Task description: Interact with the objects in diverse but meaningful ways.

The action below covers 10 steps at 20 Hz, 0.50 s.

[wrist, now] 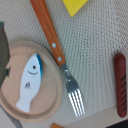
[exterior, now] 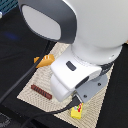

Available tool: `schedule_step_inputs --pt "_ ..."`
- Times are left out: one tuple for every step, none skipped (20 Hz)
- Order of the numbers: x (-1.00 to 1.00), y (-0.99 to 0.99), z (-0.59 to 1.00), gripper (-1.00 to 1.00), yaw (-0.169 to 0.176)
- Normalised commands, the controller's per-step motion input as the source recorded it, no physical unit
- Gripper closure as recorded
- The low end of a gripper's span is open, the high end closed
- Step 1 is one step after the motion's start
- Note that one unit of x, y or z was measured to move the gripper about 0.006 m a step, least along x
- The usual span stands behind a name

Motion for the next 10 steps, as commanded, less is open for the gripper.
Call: schedule_step_inputs --pt "-0.67 0.33 -0.22 -1.0 0.102" --pt "-0.69 0.32 -0.23 -1.0 0.104" --pt "-0.67 0.28 -0.19 -1.0 0.114" --pt "-0.67 0.25 -0.08 -1.0 0.113" --pt "-0.67 0.29 0.0 -1.0 0.105" --pt "-0.72 0.33 0.02 -1.0 0.1" --pt "-0.74 0.34 0.05 -1.0 0.104" --pt "-0.75 0.36 0.04 -1.0 0.101" --pt "-0.77 0.34 0.0 -1.0 0.091" --pt "-0.84 0.31 0.0 -1.0 0.057"
